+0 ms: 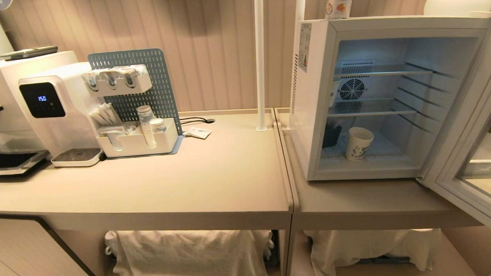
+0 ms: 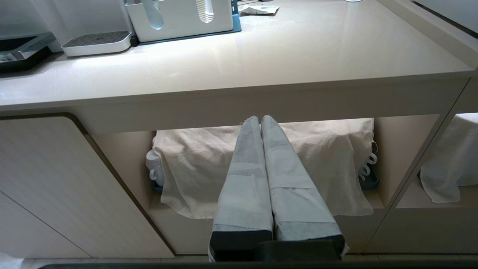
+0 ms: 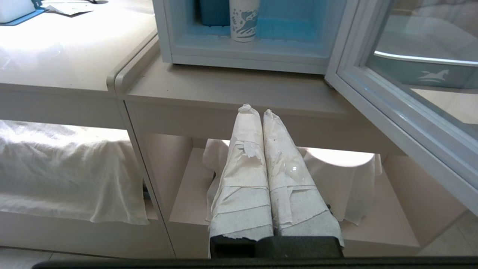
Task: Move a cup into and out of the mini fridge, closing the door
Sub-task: Put the yoghurt in the freezer
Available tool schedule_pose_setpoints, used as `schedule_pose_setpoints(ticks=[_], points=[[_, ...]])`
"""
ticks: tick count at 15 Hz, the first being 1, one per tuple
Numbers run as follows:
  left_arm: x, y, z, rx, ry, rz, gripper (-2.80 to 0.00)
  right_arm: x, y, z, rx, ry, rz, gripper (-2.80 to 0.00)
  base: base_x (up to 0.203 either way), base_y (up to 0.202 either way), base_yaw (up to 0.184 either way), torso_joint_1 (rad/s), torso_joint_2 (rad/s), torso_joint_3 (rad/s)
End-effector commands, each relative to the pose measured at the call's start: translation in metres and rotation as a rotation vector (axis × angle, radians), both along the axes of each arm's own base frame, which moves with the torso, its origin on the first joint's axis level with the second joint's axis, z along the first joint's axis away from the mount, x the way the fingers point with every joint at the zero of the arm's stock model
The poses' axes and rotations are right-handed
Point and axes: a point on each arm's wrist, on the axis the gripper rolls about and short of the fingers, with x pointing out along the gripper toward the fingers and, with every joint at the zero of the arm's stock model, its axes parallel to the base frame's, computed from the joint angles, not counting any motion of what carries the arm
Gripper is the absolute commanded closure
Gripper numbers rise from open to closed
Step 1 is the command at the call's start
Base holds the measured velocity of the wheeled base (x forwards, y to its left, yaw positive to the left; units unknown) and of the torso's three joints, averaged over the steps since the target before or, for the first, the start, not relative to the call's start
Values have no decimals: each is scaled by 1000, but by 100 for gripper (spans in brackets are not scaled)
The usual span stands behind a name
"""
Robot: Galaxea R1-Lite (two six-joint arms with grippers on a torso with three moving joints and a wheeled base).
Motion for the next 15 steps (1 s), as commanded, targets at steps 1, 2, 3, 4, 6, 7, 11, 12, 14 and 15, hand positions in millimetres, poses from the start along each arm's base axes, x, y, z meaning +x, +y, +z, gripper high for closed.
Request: schedule_pose_setpoints(ticks=[1, 2, 3, 4, 6, 7, 11, 12, 14, 15], points=[[0, 0, 0, 1, -1, 1, 0, 0, 0, 0, -1, -2, 1, 0, 0, 0, 0, 111, -225, -123], [0, 0, 0, 1, -1, 1, 0, 0, 0, 0, -3, -1, 1, 0, 0, 0, 0, 116, -215, -99], [0, 0, 0, 1, -1, 3, 0, 0, 0, 0, -3, -2, 1, 0, 0, 0, 0, 86, -175, -83], [0, 0, 0, -1, -1, 5, 0, 0, 0, 0, -1, -1, 1, 0, 0, 0, 0, 99, -190, -94], [0, 0, 0, 1, -1, 7, 0, 0, 0, 0, -1, 0, 1, 0, 0, 0, 0, 91, -167, -80], [0, 0, 0, 1, -1, 7, 0, 0, 0, 0, -1, 0, 0, 0, 0, 0, 0, 91, -171, -78], [0, 0, 0, 1, -1, 7, 0, 0, 0, 0, 3, -1, -1, 0, 0, 0, 0, 79, -157, -74], [0, 0, 0, 1, -1, 7, 0, 0, 0, 0, 3, 0, -1, 0, 0, 0, 0, 58, -124, -66], [0, 0, 0, 1, -1, 8, 0, 0, 0, 0, 3, -1, -1, 0, 0, 0, 0, 80, -155, -70], [0, 0, 0, 1, -2, 8, 0, 0, 0, 0, 3, 0, 0, 0, 0, 0, 0, 71, -115, -56]])
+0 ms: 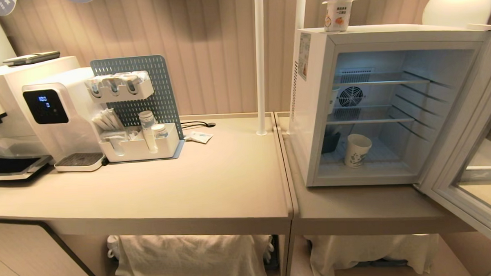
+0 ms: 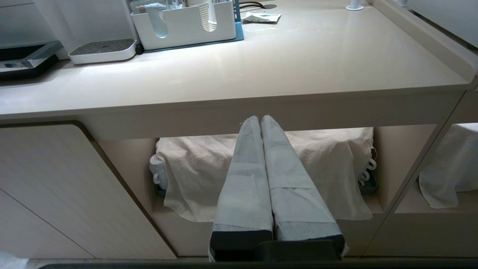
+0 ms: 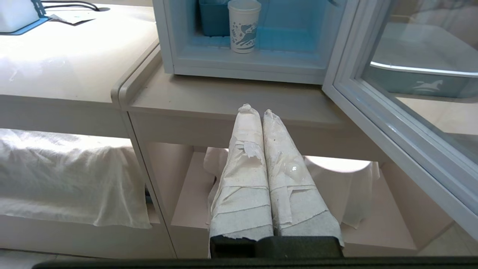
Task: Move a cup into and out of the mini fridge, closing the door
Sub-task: Put the yoghurt in the freezer
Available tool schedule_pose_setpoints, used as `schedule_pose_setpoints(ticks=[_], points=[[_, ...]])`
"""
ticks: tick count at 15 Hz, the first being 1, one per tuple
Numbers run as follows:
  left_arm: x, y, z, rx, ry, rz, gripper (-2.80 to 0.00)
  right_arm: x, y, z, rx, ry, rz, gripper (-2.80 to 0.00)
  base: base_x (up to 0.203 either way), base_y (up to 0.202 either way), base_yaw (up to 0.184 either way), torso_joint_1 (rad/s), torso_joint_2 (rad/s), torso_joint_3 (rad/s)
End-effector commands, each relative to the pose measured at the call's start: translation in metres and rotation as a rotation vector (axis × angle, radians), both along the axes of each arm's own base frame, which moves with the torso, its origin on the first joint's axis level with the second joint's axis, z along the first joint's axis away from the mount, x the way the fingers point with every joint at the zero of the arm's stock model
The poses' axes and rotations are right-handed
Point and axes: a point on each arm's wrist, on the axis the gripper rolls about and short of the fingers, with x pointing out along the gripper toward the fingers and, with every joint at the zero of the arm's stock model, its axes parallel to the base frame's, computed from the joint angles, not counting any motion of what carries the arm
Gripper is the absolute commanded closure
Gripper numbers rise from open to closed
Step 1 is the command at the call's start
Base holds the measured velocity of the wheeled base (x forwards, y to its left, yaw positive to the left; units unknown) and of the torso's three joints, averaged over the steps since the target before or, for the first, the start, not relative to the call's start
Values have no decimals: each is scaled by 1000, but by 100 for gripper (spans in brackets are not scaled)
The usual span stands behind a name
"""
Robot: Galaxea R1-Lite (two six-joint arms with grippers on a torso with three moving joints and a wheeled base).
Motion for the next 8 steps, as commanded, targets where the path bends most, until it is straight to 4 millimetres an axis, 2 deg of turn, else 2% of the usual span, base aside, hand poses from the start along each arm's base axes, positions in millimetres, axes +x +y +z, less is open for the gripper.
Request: schedule_pose_setpoints(ticks=[1, 8], points=[[0, 0, 0, 0, 0, 0, 0, 0, 0, 0, -2, -2, 1, 0, 0, 0, 0, 69, -135, -66], [0, 0, 0, -1, 0, 0, 0, 0, 0, 0, -3, -1, 2, 0, 0, 0, 0, 67, -129, -63]])
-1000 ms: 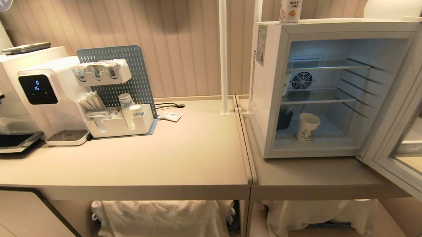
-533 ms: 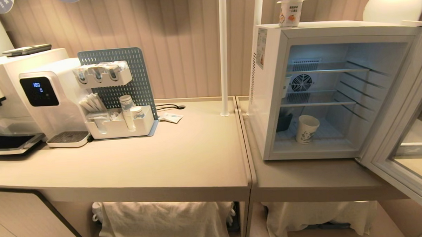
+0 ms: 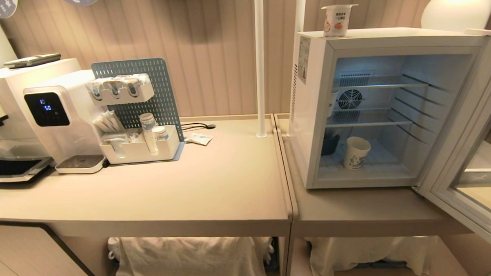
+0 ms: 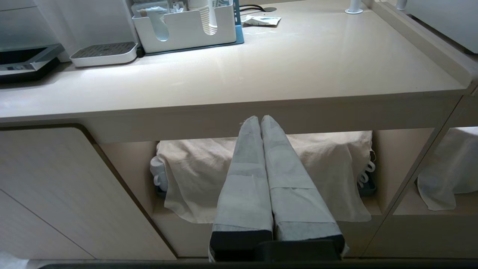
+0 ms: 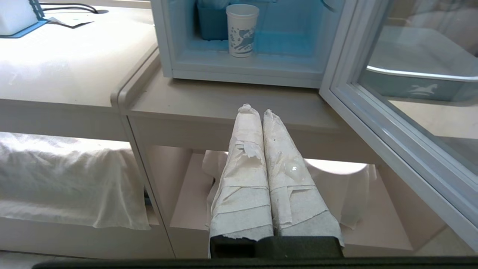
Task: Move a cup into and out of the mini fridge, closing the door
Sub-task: Put the yoghurt in the freezer
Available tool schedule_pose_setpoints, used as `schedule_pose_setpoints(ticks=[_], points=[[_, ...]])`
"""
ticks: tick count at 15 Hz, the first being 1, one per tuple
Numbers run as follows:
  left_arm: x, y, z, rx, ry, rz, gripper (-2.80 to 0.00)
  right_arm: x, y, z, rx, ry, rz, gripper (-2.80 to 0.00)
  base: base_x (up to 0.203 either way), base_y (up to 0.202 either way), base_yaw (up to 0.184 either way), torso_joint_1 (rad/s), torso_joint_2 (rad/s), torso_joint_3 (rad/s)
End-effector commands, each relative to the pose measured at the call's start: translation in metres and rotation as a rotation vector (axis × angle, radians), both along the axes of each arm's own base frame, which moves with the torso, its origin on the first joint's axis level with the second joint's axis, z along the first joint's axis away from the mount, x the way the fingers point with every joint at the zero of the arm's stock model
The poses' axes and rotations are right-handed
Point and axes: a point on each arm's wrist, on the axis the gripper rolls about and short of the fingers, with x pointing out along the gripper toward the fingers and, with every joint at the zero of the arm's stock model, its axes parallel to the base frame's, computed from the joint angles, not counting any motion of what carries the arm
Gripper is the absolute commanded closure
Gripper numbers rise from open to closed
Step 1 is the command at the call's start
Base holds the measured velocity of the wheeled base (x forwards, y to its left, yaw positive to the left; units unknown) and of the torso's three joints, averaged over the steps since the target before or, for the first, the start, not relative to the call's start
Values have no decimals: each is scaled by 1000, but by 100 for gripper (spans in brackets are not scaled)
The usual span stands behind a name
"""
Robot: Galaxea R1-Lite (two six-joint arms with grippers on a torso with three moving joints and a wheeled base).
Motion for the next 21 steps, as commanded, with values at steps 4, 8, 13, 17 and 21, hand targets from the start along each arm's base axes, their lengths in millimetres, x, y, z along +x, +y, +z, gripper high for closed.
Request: schedule_pose_setpoints(ticks=[4, 8, 13, 17, 21], points=[[0, 0, 0, 1, 0, 0, 0, 0, 0, 0, -3, 0, 1, 0, 0, 0, 0, 57, -114, -56], [0, 0, 0, 1, 0, 0, 0, 0, 0, 0, -3, -1, 1, 0, 0, 0, 0, 65, -119, -52], [0, 0, 0, -1, 0, 0, 0, 0, 0, 0, -4, 0, 1, 0, 0, 0, 0, 17, -22, -11], [0, 0, 0, 2, -1, 0, 0, 0, 0, 0, -4, 0, 1, 0, 15, 0, 1, 1, -1, 1], [0, 0, 0, 4, -2, 0, 0, 0, 0, 0, -4, 0, 1, 0, 183, 0, 0, 5, -2, 2]])
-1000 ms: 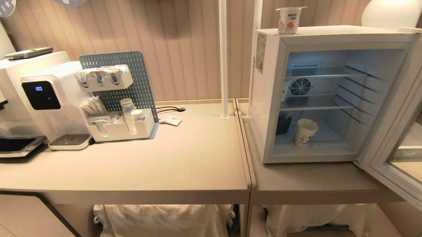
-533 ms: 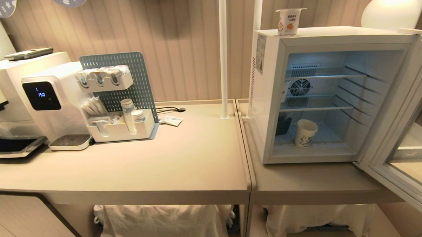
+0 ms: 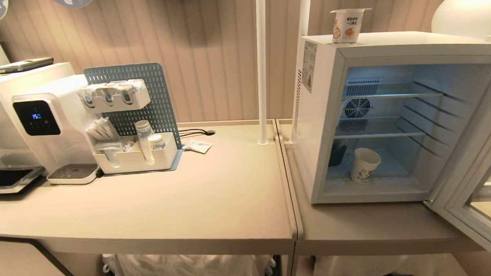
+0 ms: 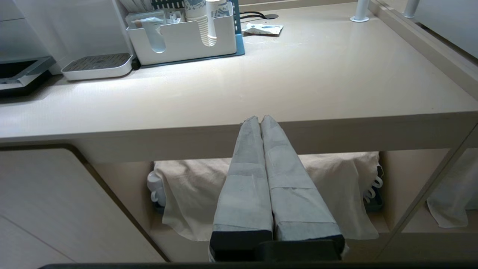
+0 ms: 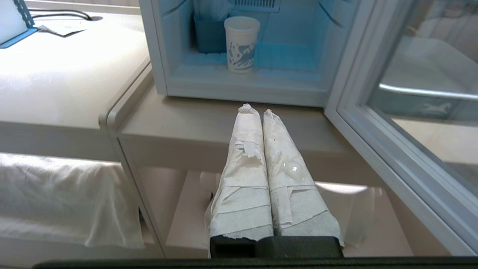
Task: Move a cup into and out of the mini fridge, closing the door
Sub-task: Put the yoghurt in the freezer
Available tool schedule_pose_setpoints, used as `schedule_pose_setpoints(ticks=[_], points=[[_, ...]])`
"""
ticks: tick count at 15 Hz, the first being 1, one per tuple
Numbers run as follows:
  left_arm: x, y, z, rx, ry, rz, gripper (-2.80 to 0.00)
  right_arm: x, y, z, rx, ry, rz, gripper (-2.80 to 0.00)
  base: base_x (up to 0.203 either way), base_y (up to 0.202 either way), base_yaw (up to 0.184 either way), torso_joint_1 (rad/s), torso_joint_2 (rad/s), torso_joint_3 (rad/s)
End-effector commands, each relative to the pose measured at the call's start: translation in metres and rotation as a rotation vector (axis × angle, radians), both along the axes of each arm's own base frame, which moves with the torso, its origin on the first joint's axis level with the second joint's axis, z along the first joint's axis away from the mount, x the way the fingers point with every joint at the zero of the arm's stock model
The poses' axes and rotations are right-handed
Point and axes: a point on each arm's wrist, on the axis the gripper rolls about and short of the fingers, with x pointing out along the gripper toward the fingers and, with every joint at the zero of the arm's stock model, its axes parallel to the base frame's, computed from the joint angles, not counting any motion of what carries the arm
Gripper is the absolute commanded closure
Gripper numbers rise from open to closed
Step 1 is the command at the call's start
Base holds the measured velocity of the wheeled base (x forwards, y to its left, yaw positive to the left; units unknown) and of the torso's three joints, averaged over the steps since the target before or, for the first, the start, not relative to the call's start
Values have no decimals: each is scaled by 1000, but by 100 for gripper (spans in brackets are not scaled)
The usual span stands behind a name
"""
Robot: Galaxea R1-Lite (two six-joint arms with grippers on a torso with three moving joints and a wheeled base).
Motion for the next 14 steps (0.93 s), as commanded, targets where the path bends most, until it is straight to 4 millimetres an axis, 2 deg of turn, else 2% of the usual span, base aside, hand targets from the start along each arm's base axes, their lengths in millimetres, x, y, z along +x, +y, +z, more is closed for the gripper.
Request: schedule_pose_setpoints(ticks=[1, 4, 12, 13, 14], points=[[0, 0, 0, 1, -1, 0, 0, 0, 0, 0, -1, 0, 1, 0, 194, 0, 1, 7, 2, 2], [0, 0, 0, -2, 1, 0, 0, 0, 0, 0, 1, 0, 1, 0, 152, 0, 4, 5, 7, 2], [0, 0, 0, -10, -4, 3, 0, 0, 0, 0, 10, -4, -2, 0, 0, 0, 0, 0, 0, 0], [0, 0, 0, -10, -4, 3, 0, -1, 0, 4, 4, -22, 3, 0, 0, 0, 0, 0, 0, 0], [0, 0, 0, -10, -4, 3, 0, -5, 0, 16, 1, -48, 13, 0, 0, 0, 0, 0, 0, 0]])
